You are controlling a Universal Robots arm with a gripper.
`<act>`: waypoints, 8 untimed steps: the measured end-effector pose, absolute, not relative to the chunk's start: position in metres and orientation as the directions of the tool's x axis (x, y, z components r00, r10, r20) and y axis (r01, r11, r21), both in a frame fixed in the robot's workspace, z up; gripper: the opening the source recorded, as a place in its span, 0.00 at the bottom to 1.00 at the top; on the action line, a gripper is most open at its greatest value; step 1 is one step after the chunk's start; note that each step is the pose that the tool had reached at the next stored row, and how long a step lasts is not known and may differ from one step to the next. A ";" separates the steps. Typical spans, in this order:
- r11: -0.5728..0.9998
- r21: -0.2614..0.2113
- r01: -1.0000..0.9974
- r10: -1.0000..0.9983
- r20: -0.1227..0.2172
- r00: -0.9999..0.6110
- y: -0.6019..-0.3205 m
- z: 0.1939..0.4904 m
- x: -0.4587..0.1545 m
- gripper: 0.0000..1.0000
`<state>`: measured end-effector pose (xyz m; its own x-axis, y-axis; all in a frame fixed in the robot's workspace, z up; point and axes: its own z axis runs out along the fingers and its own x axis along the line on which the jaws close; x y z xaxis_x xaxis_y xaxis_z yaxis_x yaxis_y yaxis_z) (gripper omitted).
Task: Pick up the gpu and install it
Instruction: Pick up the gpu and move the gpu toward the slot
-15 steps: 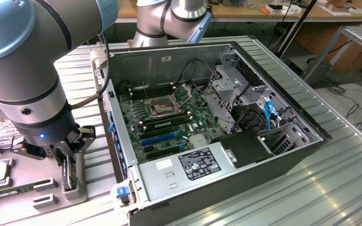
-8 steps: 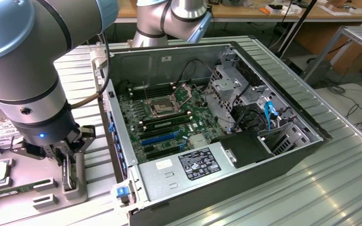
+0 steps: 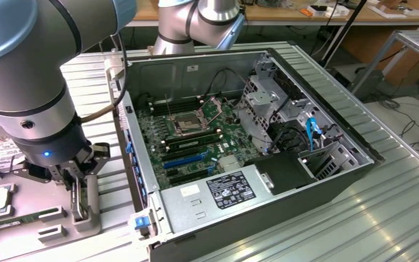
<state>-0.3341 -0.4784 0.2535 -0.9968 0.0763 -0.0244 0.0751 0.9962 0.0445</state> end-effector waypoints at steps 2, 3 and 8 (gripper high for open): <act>0.996 0.044 0.075 0.076 -0.024 -0.997 -0.478 0.257 -0.334 0.27; 0.996 0.045 0.075 0.076 -0.024 -0.997 -0.478 0.258 -0.334 0.27; 0.996 0.044 0.075 0.076 -0.024 -0.997 -0.478 0.264 -0.334 0.27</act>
<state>-0.3340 -0.4784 0.2642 -0.9968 0.0762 -0.0244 0.0751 0.9962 0.0445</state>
